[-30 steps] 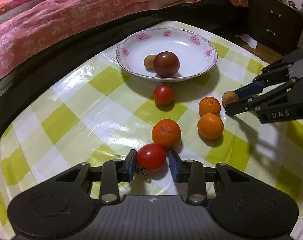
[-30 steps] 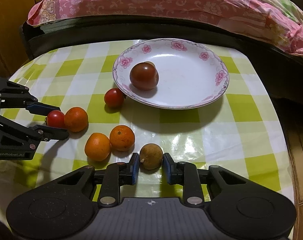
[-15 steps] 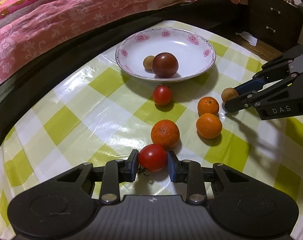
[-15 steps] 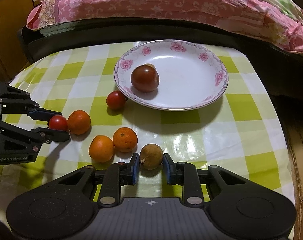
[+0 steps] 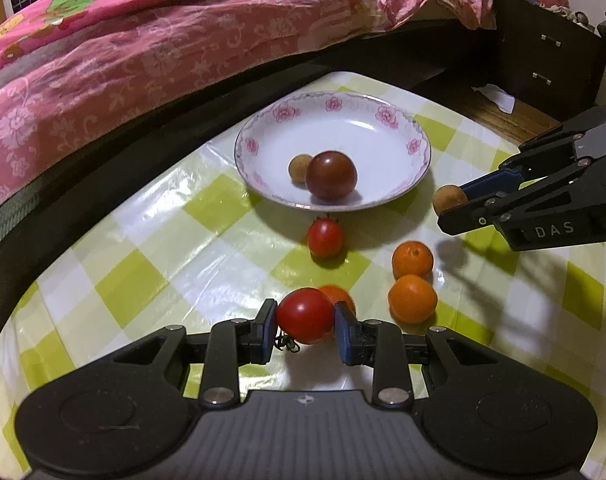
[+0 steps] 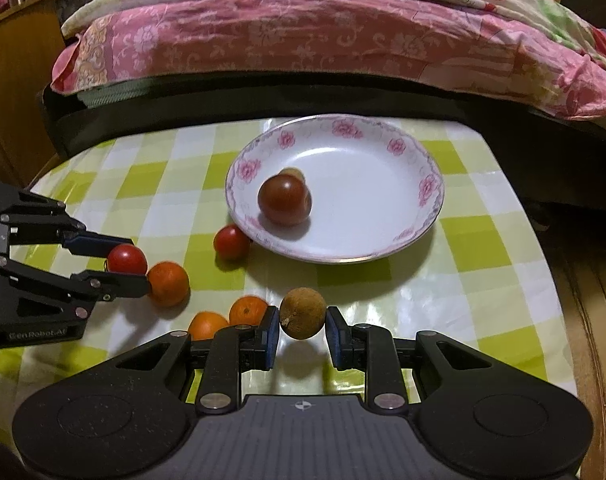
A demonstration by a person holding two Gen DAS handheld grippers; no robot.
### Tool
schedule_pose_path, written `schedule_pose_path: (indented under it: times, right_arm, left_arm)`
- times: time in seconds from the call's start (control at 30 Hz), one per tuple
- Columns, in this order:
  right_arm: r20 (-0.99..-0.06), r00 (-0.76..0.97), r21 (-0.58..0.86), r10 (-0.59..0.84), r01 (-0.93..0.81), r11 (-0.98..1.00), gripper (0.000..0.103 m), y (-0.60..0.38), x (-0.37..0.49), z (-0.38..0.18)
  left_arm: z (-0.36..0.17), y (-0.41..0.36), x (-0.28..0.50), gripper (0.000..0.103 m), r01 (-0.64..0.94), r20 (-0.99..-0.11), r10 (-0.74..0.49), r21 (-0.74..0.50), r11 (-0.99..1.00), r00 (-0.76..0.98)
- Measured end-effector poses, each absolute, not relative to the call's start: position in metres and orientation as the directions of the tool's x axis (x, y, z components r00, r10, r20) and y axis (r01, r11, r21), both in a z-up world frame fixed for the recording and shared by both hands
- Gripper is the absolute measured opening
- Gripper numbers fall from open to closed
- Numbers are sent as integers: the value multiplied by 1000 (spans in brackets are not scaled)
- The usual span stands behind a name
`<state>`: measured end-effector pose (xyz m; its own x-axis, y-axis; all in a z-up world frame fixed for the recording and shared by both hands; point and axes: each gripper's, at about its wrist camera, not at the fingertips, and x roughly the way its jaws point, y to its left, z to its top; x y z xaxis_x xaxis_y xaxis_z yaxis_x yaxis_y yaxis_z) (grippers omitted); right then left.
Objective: Organize fruits
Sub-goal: 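Carry the cherry tomato and brown fruit over the white plate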
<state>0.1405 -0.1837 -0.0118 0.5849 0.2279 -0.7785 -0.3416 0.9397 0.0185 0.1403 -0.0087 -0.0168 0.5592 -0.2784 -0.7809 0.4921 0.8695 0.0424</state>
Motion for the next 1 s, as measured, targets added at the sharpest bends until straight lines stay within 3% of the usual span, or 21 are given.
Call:
schedule_pose_path:
  times: [1.0]
  right_arm:
    - [-726,655,52,210,-253,966,21,-197,185,-6]
  left_arm:
    - [-10,-52,207,38,443,-729,-266,56,895,631]
